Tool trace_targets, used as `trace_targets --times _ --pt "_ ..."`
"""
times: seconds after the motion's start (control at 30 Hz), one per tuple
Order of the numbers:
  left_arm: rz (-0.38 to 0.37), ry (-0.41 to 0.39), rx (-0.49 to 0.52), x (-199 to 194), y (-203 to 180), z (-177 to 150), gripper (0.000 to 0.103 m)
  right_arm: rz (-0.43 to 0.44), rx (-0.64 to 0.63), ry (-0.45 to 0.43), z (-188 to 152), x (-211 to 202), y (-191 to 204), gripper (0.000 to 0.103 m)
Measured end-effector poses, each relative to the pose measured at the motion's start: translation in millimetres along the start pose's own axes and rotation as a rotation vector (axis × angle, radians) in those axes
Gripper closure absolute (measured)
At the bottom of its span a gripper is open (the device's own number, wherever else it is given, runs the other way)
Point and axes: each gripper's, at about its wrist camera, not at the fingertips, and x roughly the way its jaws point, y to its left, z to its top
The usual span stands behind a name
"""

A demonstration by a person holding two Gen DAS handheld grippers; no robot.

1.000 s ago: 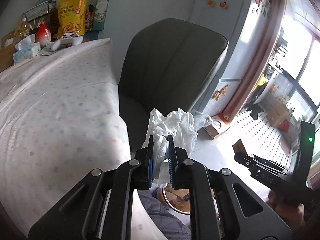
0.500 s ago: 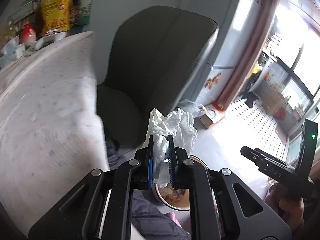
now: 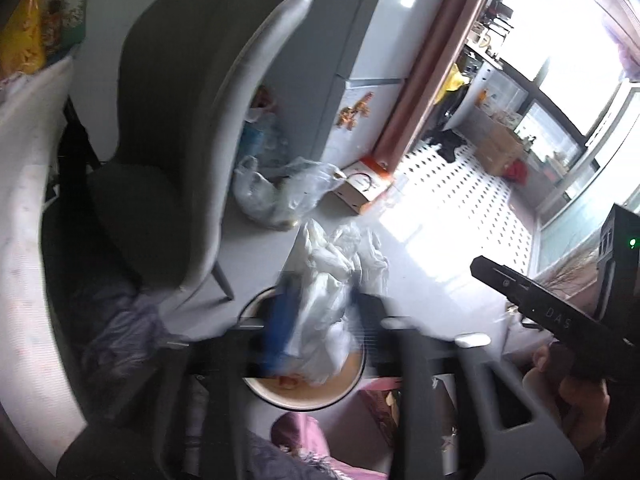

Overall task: Collect trash
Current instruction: 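Open the right tool dropping the box while the left tool releases the plastic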

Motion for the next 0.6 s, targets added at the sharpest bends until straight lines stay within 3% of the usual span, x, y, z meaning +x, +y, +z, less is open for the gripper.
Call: trace_targets --times 0.03,0.23,0.6 --pt "0.003 -0.025 -0.009 -3 0 0 0.022 -0.006 0.009 -0.003 0 -1 -4 0.028" --pt "0.044 -0.069 -0.001 -26 9 3 0.006 0.001 0.016 -0.008 0 -4 -8 0.023" --pt "0.079 -0.163 -0.062 -88 39 0 0.006 0.06 -0.073 -0.073 6 -33 46 0.008"
